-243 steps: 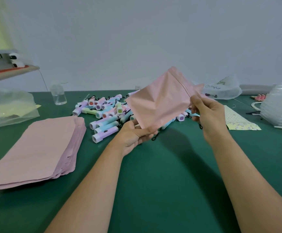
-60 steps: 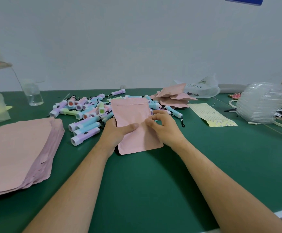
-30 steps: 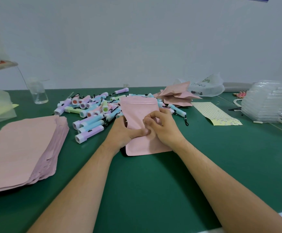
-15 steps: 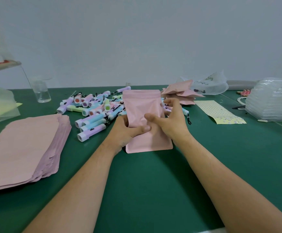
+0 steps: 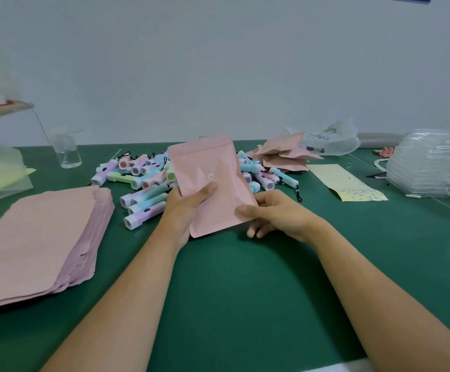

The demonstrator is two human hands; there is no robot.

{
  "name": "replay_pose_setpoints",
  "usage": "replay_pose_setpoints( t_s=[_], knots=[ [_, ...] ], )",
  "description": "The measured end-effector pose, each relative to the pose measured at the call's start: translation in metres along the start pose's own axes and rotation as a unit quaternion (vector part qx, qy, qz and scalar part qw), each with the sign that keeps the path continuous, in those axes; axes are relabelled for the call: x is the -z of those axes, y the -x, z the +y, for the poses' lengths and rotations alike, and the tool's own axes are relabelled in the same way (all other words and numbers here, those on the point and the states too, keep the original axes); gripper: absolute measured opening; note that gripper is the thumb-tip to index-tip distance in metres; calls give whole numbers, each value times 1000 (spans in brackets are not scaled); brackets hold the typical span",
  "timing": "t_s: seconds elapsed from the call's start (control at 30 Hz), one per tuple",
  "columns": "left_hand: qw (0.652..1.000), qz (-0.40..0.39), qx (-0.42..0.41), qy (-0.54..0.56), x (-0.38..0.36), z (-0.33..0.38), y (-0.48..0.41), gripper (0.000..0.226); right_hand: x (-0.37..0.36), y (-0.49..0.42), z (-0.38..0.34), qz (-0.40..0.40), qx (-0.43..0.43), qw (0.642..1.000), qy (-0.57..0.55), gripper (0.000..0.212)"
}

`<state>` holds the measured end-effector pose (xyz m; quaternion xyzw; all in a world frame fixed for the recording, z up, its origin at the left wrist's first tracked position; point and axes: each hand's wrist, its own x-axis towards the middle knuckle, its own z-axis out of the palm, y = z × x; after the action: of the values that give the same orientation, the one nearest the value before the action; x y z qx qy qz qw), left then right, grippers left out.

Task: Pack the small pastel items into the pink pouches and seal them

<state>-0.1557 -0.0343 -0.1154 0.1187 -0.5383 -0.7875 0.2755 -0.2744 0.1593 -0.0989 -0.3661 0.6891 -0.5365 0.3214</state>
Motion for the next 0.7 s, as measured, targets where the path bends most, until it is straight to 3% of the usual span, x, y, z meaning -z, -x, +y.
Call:
replay_pose_setpoints(
  t_s=[0.13, 0.23, 0.33, 0.5, 0.7],
  knots=[
    [997, 4, -23, 68, 2, 1, -4, 40, 3, -8, 3, 83, 62, 994, 21, 16],
    [989, 37, 0, 145, 5, 7, -7, 40, 9, -19, -7, 192, 100, 975, -60, 20],
    [991, 38, 5, 125, 4, 5, -10, 34, 29, -32, -24, 283, 114, 943, -132, 25],
    [995, 39, 10, 89, 0, 5, -8, 26, 73, -55, -50, 395, 82, 902, -155, 28],
    [998, 30, 17, 49, -2, 5, -8, 29, 125, -87, -61, 435, 35, 884, -170, 18]
  ],
)
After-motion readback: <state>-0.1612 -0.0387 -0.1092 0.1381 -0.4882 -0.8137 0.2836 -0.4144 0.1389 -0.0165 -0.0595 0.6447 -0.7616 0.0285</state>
